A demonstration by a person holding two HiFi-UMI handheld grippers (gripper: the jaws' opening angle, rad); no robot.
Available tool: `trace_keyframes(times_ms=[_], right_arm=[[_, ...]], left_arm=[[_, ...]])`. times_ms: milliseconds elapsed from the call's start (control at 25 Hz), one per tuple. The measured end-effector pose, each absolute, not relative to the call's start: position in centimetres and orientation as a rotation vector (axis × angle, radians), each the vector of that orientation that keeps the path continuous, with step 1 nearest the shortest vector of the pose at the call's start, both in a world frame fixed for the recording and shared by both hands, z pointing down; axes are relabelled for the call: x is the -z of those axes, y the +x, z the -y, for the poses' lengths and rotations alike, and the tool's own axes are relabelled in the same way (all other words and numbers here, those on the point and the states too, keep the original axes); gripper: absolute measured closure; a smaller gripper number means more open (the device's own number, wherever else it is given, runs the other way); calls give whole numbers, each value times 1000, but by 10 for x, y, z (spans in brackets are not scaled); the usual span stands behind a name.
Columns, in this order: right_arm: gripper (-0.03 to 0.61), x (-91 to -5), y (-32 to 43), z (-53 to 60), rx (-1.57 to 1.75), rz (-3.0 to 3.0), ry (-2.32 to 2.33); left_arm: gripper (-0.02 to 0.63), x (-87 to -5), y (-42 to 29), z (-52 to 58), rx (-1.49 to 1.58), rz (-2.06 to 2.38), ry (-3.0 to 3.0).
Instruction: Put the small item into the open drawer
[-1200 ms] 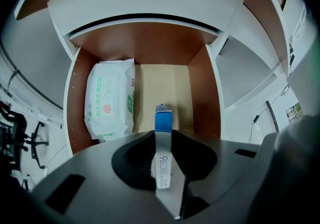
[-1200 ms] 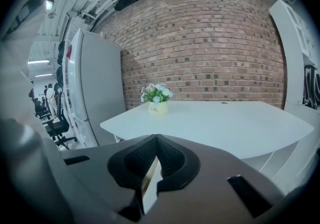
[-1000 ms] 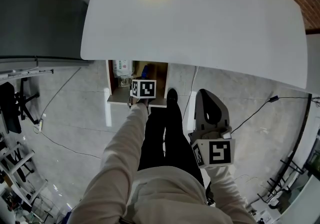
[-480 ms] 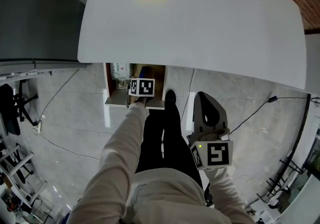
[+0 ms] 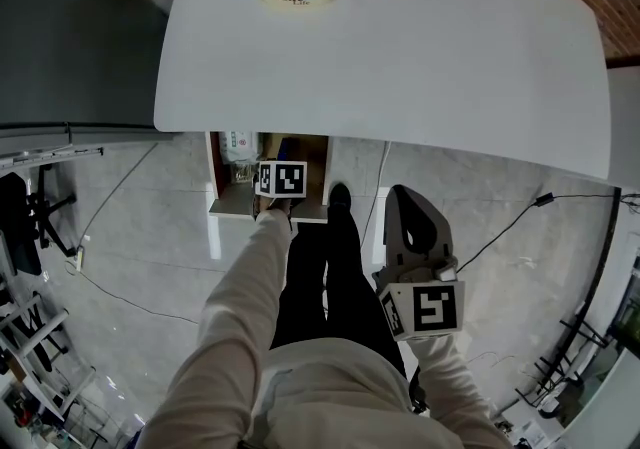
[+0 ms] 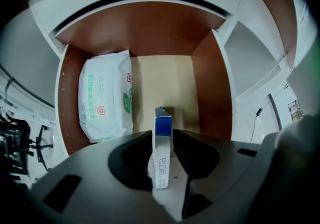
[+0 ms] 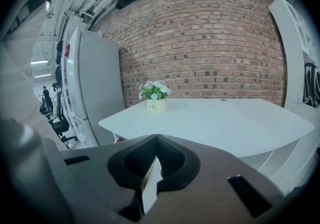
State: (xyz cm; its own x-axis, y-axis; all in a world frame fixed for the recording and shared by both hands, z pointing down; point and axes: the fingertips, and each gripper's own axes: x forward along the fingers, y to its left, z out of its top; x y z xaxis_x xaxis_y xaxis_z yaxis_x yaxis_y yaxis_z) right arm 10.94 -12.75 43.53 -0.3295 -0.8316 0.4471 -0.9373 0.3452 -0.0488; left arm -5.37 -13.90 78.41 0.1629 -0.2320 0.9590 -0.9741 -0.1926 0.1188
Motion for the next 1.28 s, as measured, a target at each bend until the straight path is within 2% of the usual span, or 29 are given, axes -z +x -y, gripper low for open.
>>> trace_keyframes(times_ms=[360, 920, 1280], right_arm=[[551, -427, 101, 129, -411, 2307, 1563], [552, -397, 94, 131, -336, 2352, 1605], [551, -380, 98, 131, -293, 2352, 1633]], left_arm=[[466, -729, -49, 155, -961, 1230, 1710], [541, -604, -56, 172, -785, 1357, 1933], [560, -512, -69, 177, -652, 1454, 2119]])
